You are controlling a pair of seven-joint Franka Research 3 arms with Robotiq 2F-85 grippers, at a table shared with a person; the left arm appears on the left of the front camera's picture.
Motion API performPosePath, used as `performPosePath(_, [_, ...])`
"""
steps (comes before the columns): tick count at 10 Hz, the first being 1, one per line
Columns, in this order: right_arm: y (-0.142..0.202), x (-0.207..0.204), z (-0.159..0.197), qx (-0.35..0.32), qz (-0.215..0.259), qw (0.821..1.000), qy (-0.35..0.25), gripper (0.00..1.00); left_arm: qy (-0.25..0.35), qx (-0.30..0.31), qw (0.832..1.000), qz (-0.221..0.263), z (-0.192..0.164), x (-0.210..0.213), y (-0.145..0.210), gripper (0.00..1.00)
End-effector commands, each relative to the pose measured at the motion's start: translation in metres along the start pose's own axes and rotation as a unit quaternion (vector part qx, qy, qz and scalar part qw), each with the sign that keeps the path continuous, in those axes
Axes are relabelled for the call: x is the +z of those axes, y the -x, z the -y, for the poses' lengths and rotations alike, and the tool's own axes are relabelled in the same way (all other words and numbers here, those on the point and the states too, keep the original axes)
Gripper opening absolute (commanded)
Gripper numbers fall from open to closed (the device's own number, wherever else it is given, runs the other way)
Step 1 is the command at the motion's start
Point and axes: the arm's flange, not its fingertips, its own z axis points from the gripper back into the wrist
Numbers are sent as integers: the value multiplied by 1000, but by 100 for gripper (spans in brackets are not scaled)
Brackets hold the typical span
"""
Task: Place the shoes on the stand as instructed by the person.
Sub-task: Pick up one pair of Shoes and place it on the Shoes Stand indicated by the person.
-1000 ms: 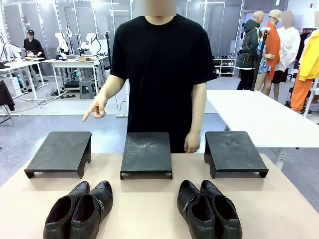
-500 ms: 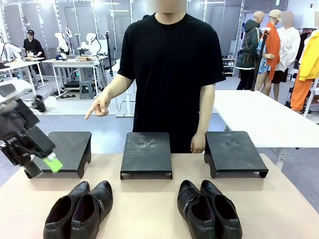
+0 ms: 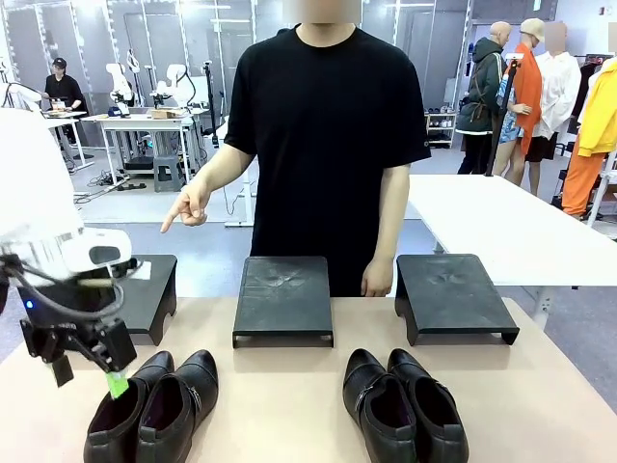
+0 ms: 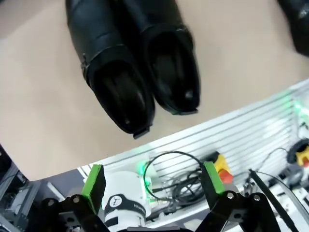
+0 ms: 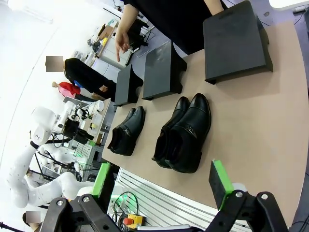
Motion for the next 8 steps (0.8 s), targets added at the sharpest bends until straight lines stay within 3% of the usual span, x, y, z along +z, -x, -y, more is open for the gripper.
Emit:
performPosePath(1, [-1,1,0,11,3,1000,-4,100,-30,36,999,19,8,-26,-5,100])
performPosePath(5, [-1,1,0,11,3,1000,-4,100,-35,88,994,60,20,-66,-23,100])
performPosePath(8, [-1,1,0,11,3,1000,-4,100,-73,110,987,87,25,-91,-43,100])
